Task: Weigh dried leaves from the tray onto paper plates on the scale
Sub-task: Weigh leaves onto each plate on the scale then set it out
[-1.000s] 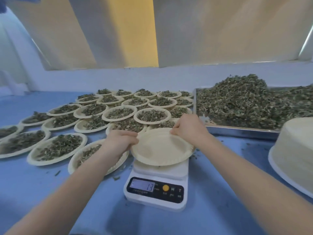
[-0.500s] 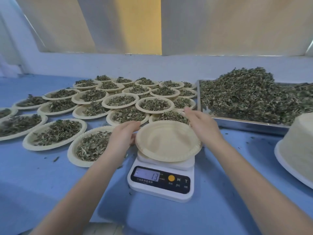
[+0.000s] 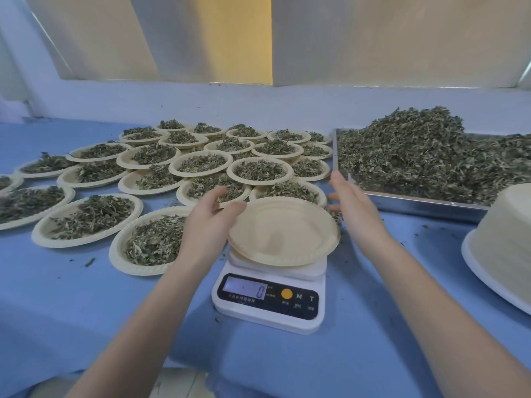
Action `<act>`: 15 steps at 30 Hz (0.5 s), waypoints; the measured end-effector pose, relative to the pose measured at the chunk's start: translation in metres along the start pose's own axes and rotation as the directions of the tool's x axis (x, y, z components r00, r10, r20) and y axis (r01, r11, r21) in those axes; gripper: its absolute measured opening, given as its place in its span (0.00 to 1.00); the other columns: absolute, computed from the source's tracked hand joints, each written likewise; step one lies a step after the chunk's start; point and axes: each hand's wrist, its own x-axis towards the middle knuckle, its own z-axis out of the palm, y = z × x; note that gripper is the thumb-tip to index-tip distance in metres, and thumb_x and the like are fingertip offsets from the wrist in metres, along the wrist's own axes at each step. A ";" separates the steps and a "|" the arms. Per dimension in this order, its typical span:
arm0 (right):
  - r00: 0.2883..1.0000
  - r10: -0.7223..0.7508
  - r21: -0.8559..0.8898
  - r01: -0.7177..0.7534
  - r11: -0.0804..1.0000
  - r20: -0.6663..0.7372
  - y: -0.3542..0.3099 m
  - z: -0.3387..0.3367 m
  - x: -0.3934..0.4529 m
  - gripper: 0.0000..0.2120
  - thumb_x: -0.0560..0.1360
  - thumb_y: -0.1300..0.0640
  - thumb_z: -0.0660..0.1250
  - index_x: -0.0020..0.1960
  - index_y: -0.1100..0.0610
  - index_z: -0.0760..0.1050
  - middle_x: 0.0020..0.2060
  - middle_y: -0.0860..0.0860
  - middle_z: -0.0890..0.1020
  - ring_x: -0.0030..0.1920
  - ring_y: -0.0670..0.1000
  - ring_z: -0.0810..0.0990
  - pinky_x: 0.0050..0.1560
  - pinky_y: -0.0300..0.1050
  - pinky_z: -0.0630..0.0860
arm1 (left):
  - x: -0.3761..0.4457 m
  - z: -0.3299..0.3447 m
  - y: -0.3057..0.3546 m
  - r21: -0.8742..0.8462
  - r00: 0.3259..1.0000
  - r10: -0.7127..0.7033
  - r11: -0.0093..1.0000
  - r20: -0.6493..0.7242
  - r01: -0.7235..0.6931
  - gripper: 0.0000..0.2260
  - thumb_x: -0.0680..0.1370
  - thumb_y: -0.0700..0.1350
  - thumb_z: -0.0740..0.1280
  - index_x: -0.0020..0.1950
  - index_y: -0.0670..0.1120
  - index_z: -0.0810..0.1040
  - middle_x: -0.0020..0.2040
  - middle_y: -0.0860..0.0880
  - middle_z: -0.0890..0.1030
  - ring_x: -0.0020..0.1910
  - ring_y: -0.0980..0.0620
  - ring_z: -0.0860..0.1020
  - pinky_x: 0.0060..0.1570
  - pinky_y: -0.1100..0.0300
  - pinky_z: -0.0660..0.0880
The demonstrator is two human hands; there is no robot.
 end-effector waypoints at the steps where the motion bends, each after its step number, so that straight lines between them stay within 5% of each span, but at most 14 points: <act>1: 1.000 0.000 0.005 0.000 1.000 0.005 -0.001 -0.001 0.000 0.24 0.64 0.24 0.52 0.51 0.37 0.70 0.58 0.44 0.77 0.61 0.49 0.75 0.65 0.55 0.68 | 0.001 0.000 0.003 0.017 1.000 0.008 1.000 0.002 -0.008 0.22 0.75 0.49 0.68 0.69 0.54 0.71 0.62 0.57 0.73 0.64 0.57 0.69 0.56 0.58 0.63; 6: 0.999 -0.021 0.064 0.019 0.998 0.040 -0.002 -0.003 -0.002 0.19 0.66 0.26 0.54 0.48 0.35 0.69 0.58 0.42 0.76 0.62 0.48 0.74 0.66 0.53 0.68 | 0.003 0.009 0.021 0.132 0.994 0.077 0.987 0.079 -0.087 0.23 0.75 0.50 0.68 0.69 0.54 0.71 0.67 0.55 0.71 0.66 0.56 0.68 0.58 0.56 0.65; 10: 0.998 -0.068 0.038 0.068 0.997 0.004 0.003 -0.011 0.007 0.22 0.74 0.31 0.56 0.62 0.40 0.70 0.59 0.39 0.74 0.61 0.44 0.73 0.56 0.44 0.67 | 0.013 0.040 0.049 0.259 0.966 0.210 0.935 0.153 -0.244 0.23 0.75 0.50 0.68 0.69 0.51 0.71 0.68 0.53 0.71 0.65 0.55 0.68 0.60 0.57 0.64; 15: 0.986 -0.068 -0.204 0.036 0.978 -0.152 0.002 -0.037 0.052 0.26 0.77 0.45 0.62 0.72 0.52 0.65 0.69 0.51 0.71 0.68 0.52 0.70 0.58 0.43 0.65 | 0.048 0.110 0.098 0.386 0.873 0.210 0.833 0.441 -0.395 0.21 0.76 0.48 0.66 0.69 0.47 0.72 0.68 0.48 0.72 0.66 0.51 0.69 0.54 0.63 0.63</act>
